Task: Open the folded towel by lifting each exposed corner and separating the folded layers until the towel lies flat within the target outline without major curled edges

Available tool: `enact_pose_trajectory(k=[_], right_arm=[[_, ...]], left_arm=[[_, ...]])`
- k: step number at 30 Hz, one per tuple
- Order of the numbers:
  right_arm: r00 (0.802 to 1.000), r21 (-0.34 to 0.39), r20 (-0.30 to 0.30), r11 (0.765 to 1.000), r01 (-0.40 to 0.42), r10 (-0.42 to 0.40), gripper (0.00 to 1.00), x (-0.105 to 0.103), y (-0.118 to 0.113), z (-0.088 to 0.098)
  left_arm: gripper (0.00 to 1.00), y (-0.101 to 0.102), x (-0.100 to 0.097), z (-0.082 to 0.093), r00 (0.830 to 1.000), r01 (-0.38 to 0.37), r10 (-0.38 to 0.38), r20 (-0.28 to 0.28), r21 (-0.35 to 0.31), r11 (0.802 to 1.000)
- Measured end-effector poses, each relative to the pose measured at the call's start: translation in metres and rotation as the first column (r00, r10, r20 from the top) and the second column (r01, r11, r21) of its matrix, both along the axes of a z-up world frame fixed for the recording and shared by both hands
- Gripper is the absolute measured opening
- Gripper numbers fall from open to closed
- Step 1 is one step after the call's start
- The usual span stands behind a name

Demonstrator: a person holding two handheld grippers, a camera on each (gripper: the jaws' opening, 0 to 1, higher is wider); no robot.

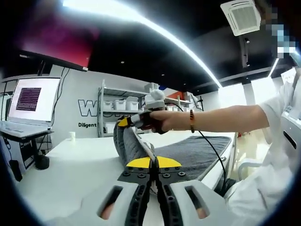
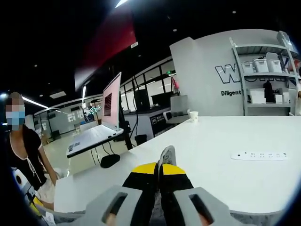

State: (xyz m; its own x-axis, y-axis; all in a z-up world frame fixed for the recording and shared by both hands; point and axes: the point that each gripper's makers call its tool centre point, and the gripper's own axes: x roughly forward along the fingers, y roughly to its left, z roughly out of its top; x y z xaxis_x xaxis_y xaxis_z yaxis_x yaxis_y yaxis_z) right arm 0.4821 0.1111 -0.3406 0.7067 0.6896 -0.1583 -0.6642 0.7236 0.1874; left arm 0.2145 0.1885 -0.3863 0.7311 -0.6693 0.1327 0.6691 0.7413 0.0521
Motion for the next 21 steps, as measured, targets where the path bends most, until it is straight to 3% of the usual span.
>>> enact_pose_trajectory(k=[21], right_arm=[[1.000,0.004,-0.016,1.000,-0.004,0.004,0.00,0.000,0.009,-0.011]], left_arm=[[0.01,0.008,0.004,-0.016,0.998,-0.030,0.030,-0.049,0.007,1.000]])
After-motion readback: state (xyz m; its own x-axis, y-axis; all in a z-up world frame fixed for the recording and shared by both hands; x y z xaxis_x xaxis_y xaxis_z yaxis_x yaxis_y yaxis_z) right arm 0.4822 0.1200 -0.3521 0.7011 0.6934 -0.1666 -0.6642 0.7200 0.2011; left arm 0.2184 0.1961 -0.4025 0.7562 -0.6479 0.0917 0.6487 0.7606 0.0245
